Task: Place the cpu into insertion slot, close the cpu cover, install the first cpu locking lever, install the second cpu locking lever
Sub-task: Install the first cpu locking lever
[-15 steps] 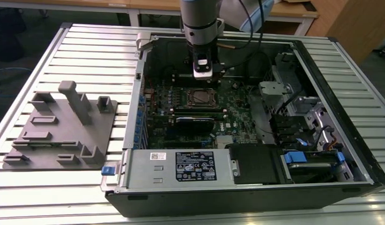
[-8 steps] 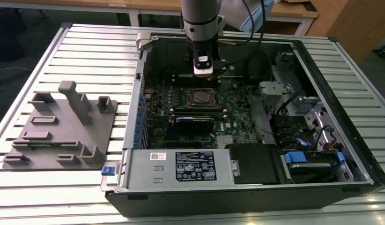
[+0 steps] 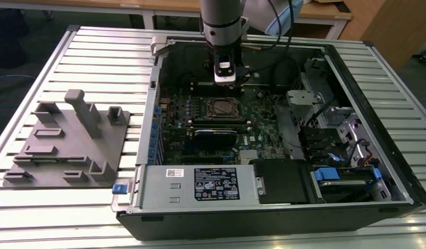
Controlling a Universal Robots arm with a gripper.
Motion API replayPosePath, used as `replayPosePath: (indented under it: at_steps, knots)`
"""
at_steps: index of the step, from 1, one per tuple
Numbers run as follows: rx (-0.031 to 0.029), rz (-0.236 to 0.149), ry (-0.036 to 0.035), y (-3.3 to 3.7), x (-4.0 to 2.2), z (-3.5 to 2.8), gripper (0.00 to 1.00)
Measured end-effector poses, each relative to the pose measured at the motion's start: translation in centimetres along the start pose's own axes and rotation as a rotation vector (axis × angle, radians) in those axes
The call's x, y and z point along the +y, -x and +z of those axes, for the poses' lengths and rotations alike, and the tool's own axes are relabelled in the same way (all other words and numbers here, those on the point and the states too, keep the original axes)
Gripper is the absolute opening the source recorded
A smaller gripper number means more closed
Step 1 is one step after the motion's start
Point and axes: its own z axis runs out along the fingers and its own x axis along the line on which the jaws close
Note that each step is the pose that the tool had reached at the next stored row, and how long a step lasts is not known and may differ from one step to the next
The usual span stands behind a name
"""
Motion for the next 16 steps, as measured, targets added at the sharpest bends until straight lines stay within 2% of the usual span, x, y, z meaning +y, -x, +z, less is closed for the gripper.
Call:
replayPosePath:
  at_steps: [4,11,16]
  knots:
    - [0.001,-0.006,0.0005,0.0,0.0,-0.01,0.11]
    - [0.0124,-0.073,0.0099,0.01,0.0,0.0,0.11]
    - [0.0131,-0.077,0.0105,0.0,0.0,0.0,0.11]
